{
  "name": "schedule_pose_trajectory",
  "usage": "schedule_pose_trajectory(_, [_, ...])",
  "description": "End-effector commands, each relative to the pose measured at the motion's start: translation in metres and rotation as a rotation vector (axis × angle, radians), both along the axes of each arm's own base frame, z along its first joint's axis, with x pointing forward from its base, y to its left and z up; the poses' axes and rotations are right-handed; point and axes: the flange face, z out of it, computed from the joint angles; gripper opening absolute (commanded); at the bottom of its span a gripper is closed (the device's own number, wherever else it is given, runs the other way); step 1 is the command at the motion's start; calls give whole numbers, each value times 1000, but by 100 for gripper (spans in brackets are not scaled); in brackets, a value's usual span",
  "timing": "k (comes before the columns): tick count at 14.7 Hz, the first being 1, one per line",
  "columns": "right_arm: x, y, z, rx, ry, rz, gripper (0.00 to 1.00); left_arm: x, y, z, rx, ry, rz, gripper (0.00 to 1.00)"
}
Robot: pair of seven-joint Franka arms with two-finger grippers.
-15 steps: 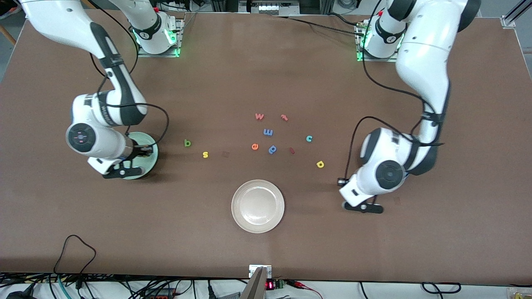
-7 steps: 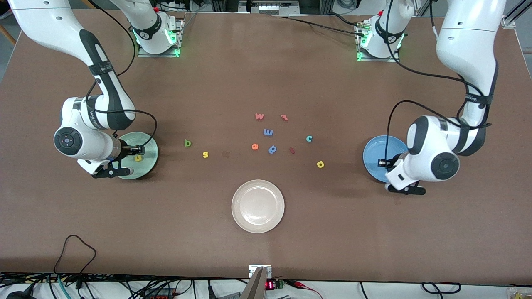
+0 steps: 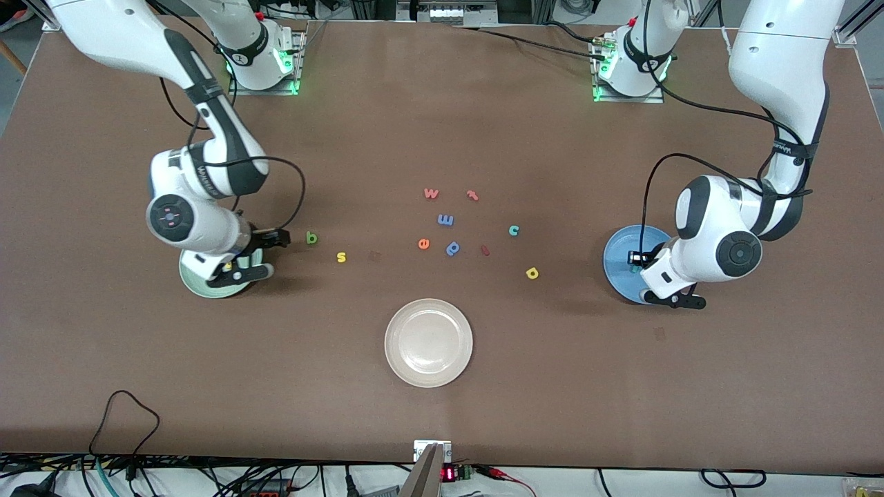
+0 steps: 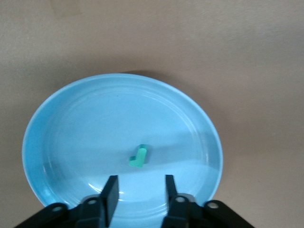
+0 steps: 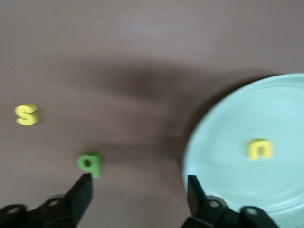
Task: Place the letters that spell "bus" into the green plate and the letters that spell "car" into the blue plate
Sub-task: 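Close the right gripper on green q while the left gripper grips yellow a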
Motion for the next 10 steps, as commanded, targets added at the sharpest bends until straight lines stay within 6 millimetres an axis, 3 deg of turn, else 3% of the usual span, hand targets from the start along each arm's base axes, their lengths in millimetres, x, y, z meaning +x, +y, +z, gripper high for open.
schedule_pose_trajectory(1, [-22,35,-5,-16,-20,-40,81,0,-11,25,6,-17,-35,100])
schedule_pose_trajectory(2, [-23,40,-7,-17,-22,-52,78,6,-20,35,-1,-35,-42,87])
schedule_pose_trajectory(4, [-28,50,-12,-18,-28,-69,68,18,-57,50,-36,-73,-65,76])
schedule_pose_trajectory(7, [-34,52,-30,-3,-41,-82,62,24,-137,37,-46,-84,-46,67])
schedule_pose_trajectory(10, [-44,49,-48,0,-34,-82,60,11,-197,18,-26,-69,-5,58])
